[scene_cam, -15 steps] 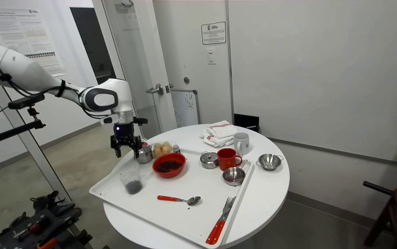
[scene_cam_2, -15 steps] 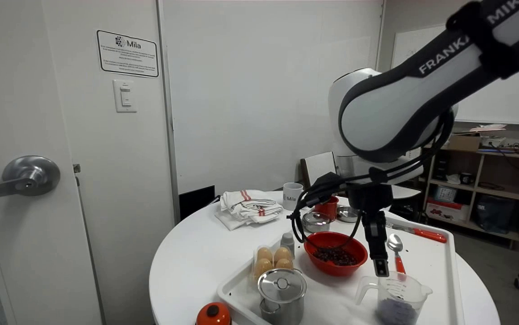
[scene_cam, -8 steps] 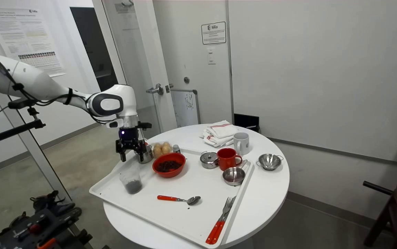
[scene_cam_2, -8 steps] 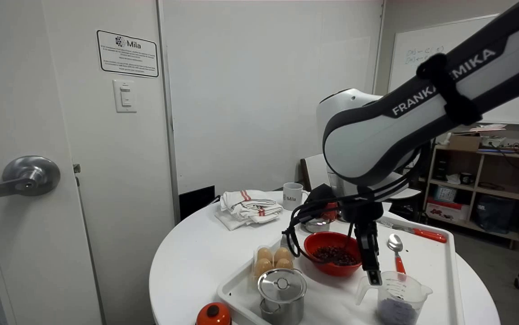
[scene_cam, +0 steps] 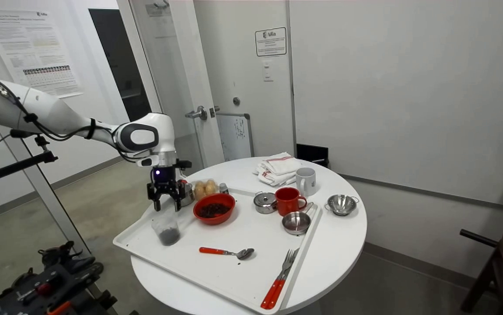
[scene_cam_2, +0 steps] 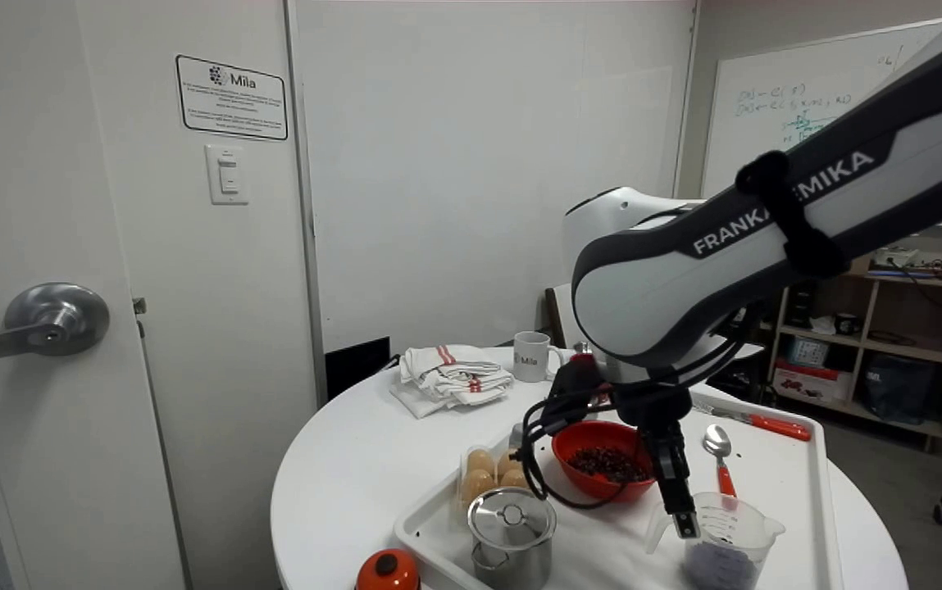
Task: Pour the contents in the clear jug into the red bowl
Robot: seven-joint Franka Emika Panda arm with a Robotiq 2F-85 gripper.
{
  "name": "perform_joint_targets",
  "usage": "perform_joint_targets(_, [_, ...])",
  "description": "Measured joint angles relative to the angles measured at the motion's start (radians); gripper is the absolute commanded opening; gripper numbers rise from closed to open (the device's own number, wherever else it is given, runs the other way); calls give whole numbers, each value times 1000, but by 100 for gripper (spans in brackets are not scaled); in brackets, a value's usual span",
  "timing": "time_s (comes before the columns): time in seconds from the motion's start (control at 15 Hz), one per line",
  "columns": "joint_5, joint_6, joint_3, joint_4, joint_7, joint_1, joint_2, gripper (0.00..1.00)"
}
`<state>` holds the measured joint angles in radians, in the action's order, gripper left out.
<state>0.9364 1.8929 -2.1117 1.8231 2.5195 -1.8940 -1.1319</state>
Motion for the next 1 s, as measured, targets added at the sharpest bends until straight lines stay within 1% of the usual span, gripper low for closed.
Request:
perform_joint_targets(0.4, [12, -64, -1, -32, -101, 0, -48, 6])
perform_joint_targets(0.47, [15, -70, 0, -36, -113, 0, -55, 4])
perform_joint_targets(0.53, [17, -75, 1, -39, -122, 0, -59, 7])
perform_joint_targets(0.8, [24, -100, 15, -47, -150, 1, -69, 7])
perform_joint_targets(1.0, [24, -151, 47, -51, -182, 7, -69, 7])
